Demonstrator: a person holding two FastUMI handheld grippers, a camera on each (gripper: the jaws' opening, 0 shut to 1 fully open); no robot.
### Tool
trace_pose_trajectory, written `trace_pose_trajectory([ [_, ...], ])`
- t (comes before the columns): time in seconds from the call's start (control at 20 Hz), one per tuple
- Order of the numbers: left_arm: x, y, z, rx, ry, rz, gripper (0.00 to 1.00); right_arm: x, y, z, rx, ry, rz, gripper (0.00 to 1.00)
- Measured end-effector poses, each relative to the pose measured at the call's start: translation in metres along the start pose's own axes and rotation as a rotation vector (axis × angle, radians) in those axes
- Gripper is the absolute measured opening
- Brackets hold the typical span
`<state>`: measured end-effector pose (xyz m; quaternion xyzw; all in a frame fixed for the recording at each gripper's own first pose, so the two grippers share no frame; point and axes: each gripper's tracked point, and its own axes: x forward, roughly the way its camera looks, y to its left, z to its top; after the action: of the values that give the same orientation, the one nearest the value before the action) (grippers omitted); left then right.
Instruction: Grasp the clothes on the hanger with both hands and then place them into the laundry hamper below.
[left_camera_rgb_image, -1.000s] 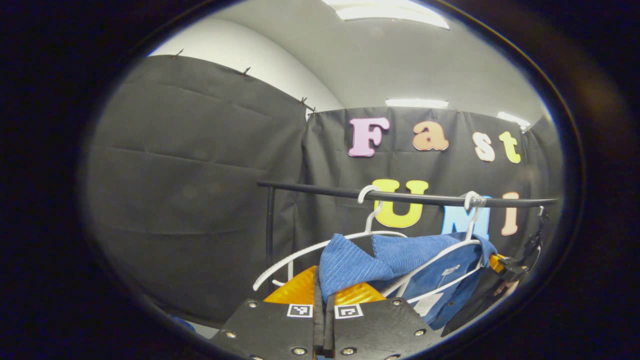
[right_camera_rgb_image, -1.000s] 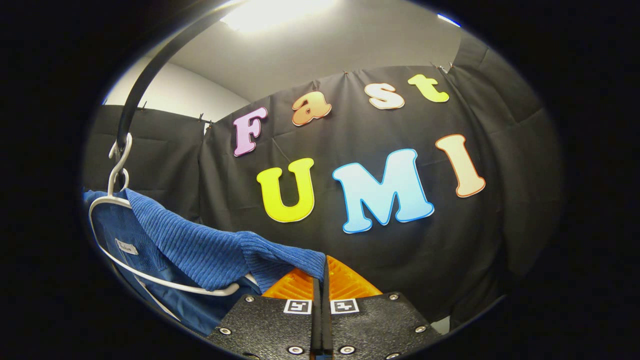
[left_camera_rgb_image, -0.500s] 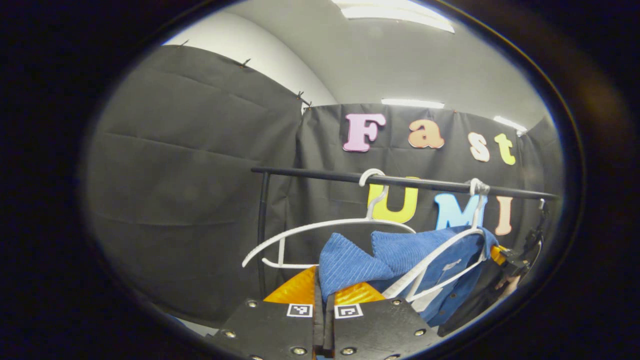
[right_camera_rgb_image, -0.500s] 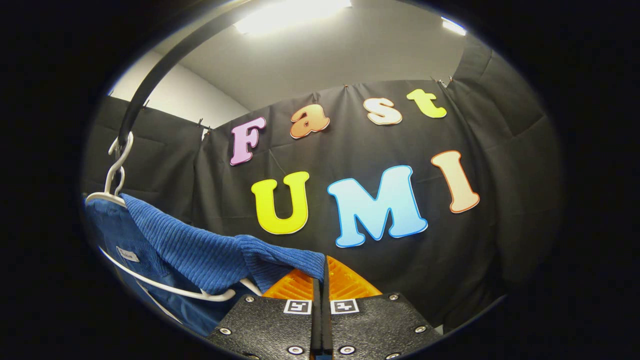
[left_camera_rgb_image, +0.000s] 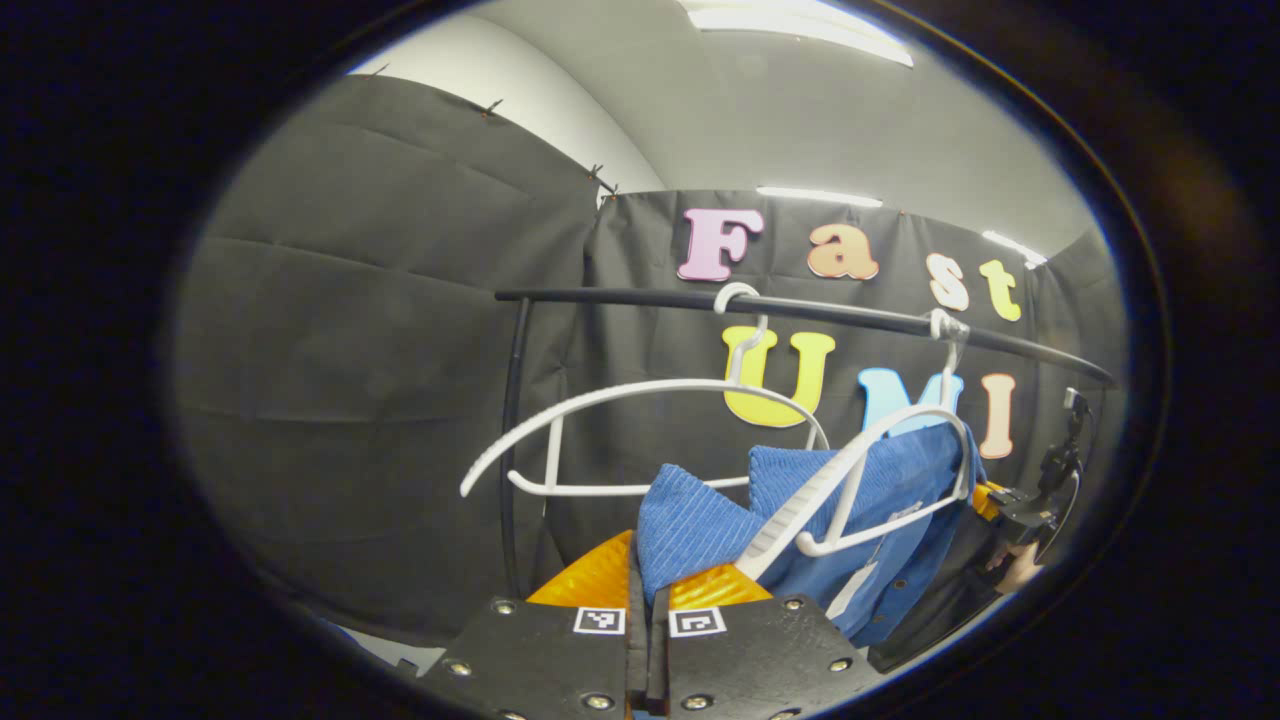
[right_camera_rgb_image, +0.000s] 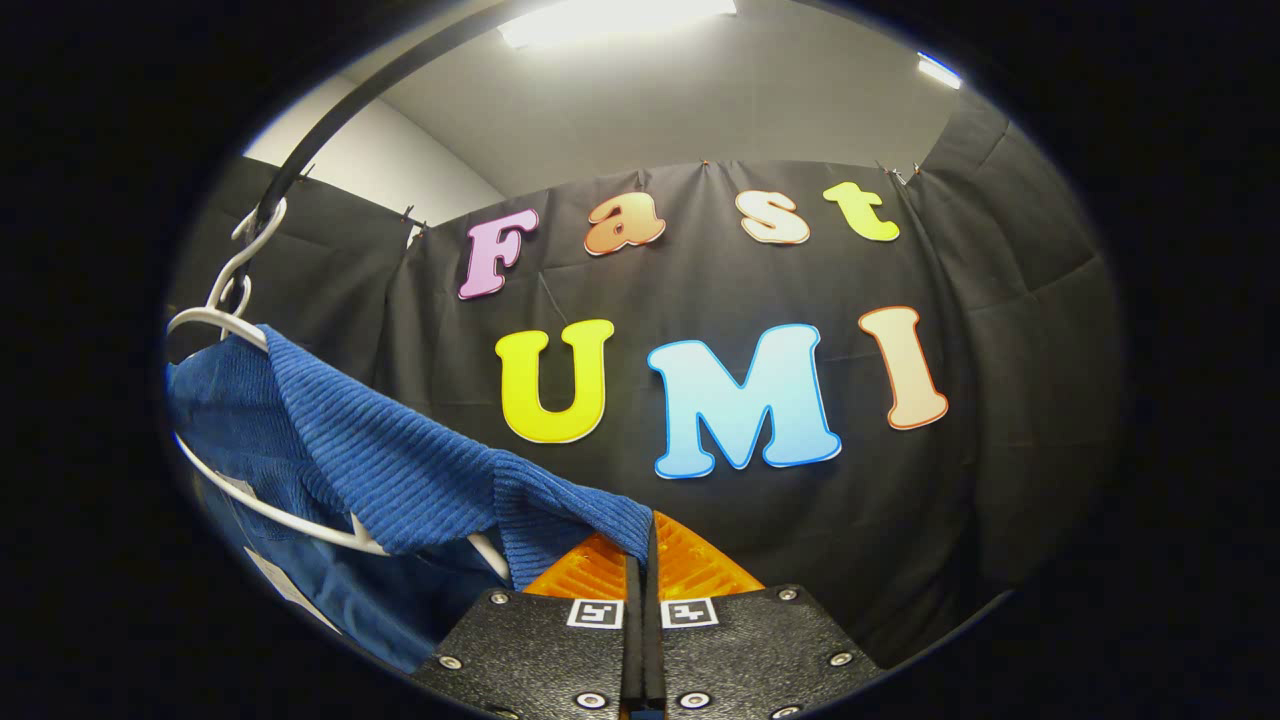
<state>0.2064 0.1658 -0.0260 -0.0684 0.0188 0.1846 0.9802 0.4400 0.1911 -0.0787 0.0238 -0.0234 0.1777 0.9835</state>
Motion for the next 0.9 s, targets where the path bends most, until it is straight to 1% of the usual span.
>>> trace_pose_trajectory([
  [0.1,-0.001,-0.003,-0.014,0.002,0.016,-0.005,0.01,-0.004,-0.003,-0.008,-0.010,0.008,-0.007,0.00],
  [0.2,-0.002,-0.011,-0.030,-0.017,0.040,-0.009,0.01,-0.009,-0.005,-0.014,-0.040,0.015,-0.013,0.00],
  [0.45,-0.005,-0.021,-0.061,-0.091,0.087,-0.007,0.01,-0.021,-0.004,-0.026,-0.066,0.024,-0.010,0.00],
  [0.6,-0.004,-0.036,-0.083,-0.145,0.118,-0.027,0.01,-0.032,-0.001,-0.035,-0.085,0.035,0.004,0.00],
  [0.65,-0.005,-0.041,-0.089,-0.153,0.127,-0.034,0.01,-0.035,-0.002,-0.033,-0.078,0.033,0.000,0.00],
  [0.75,-0.004,-0.055,-0.094,-0.147,0.132,-0.053,0.01,-0.035,-0.015,-0.017,-0.056,-0.008,-0.036,0.00],
  [0.9,0.009,-0.077,-0.080,-0.141,0.099,-0.102,0.01,-0.026,-0.036,0.014,-0.038,-0.091,-0.106,0.00],
])
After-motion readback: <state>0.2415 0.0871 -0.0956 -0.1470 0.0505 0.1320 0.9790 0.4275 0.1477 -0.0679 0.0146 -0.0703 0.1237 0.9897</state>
